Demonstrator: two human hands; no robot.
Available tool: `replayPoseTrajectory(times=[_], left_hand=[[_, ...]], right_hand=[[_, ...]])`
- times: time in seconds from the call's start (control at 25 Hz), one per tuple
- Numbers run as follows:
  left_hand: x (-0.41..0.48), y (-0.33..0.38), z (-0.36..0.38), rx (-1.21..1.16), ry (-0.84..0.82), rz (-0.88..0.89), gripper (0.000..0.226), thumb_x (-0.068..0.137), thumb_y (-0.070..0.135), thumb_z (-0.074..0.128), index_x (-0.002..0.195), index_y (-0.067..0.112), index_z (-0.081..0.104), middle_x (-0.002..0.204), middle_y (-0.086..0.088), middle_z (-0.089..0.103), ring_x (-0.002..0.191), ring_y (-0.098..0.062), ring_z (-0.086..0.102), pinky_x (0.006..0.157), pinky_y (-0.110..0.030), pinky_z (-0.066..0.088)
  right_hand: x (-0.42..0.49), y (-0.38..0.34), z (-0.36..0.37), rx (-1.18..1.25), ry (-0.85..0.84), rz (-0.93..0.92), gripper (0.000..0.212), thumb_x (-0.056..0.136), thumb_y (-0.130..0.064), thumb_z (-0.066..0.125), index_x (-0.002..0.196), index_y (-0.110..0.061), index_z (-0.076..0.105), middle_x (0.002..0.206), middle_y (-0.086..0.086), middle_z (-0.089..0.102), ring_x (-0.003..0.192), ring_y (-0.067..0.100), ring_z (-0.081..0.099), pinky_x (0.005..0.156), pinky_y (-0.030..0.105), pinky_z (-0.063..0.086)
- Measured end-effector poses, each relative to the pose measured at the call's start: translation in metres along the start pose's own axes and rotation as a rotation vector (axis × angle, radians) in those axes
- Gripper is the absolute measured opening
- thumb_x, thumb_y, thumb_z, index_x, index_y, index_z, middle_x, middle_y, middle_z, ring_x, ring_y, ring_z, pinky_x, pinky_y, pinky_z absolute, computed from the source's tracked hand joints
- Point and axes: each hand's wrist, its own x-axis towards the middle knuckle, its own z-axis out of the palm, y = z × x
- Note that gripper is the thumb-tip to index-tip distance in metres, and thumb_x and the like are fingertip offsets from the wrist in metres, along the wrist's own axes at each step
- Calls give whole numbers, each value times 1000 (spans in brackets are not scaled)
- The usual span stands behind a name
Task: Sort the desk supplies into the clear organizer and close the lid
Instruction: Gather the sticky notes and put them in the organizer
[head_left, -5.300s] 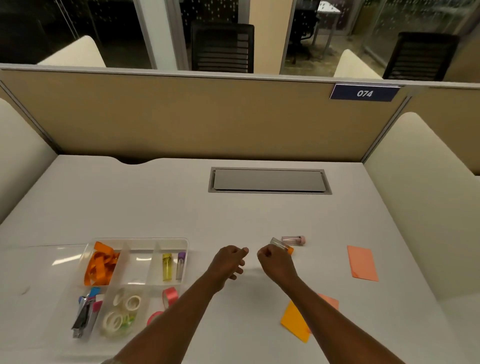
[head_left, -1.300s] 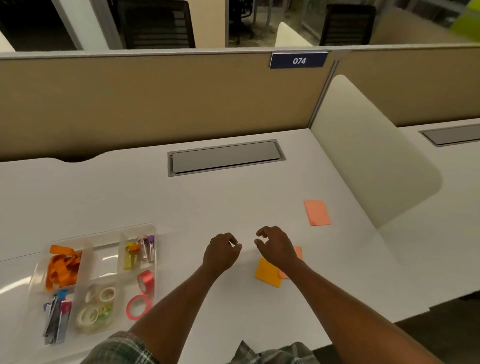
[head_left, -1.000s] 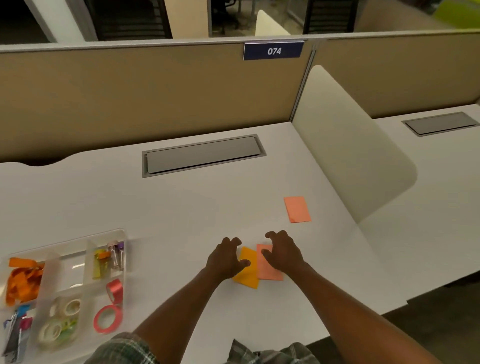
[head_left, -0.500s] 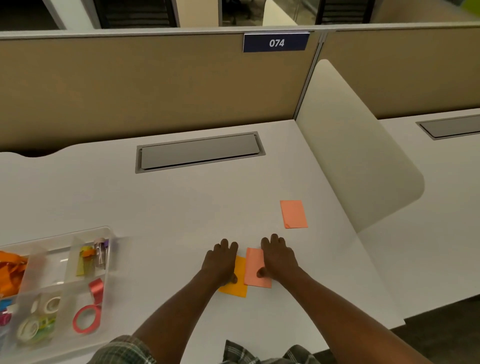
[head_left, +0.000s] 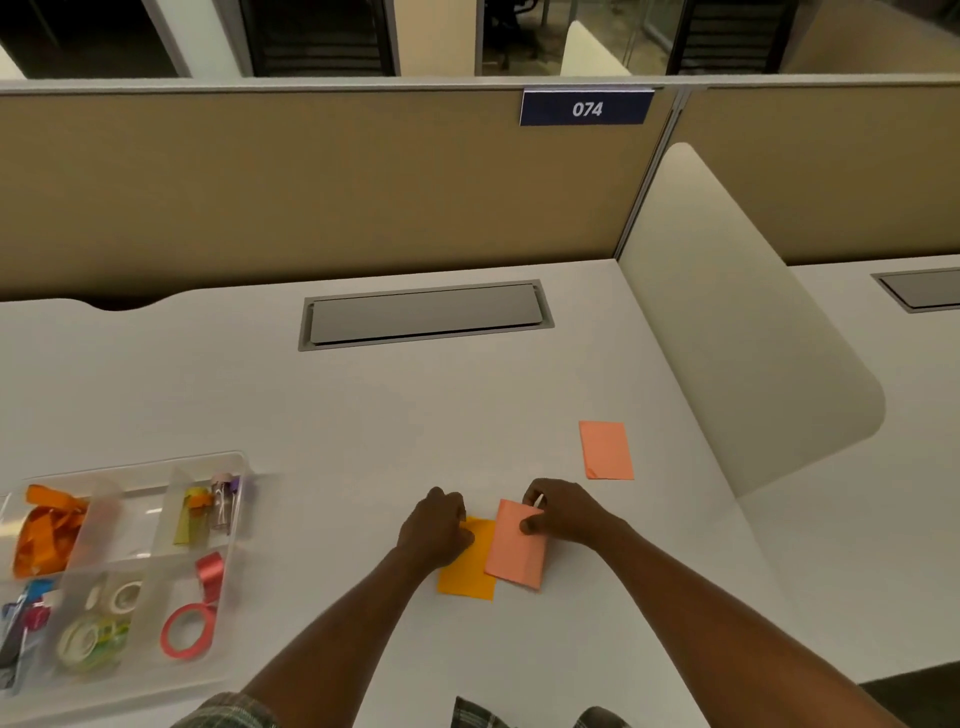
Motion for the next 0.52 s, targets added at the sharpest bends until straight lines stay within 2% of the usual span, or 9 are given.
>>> replayPoseTrajectory(times=[0.12, 0.2, 0.28, 0.4, 0.52], left_hand=[[3, -6, -21, -291, 94, -57, 20, 77, 20, 70, 78, 19, 50, 87, -2, 54, 83, -21, 54, 67, -29, 40], [2, -14, -39, -509, 155, -113, 16, 79, 14, 67, 83, 17, 52, 81, -3, 55, 76, -21, 53, 66, -38, 46], [0, -22, -56, -642, 230, -155, 23, 81, 9, 64, 99, 19, 54, 87, -7, 58, 78, -24, 56, 69, -42, 51], [-6, -33, -82, -768, 308, -205, 37, 86, 6, 61, 118, 22, 54, 102, -11, 55, 88, -26, 57, 75, -40, 52], [-14, -45, -109, -902, 416, -246, 27, 88, 2, 56, 108, 19, 62, 107, -11, 56, 87, -25, 58, 66, -38, 56]], right_hand=[[-2, -16, -18, 300, 26, 6, 14, 84, -22, 71, 92, -13, 66, 88, -1, 64, 76, 13, 57, 58, 23, 44], [-3, -31, -29, 450, 41, 14, 15, 88, -18, 65, 98, -7, 65, 88, 4, 66, 72, 15, 60, 55, 25, 46], [-4, -46, -37, 538, 69, 15, 16, 89, -14, 61, 104, -8, 63, 89, 7, 67, 68, 15, 62, 53, 25, 46], [-3, -69, -39, 673, 122, 29, 25, 88, -10, 57, 112, -16, 62, 95, 10, 68, 66, 16, 63, 52, 26, 47], [-2, -89, -31, 760, 206, 49, 22, 90, -8, 54, 109, -16, 62, 97, 13, 68, 66, 18, 66, 56, 30, 51]])
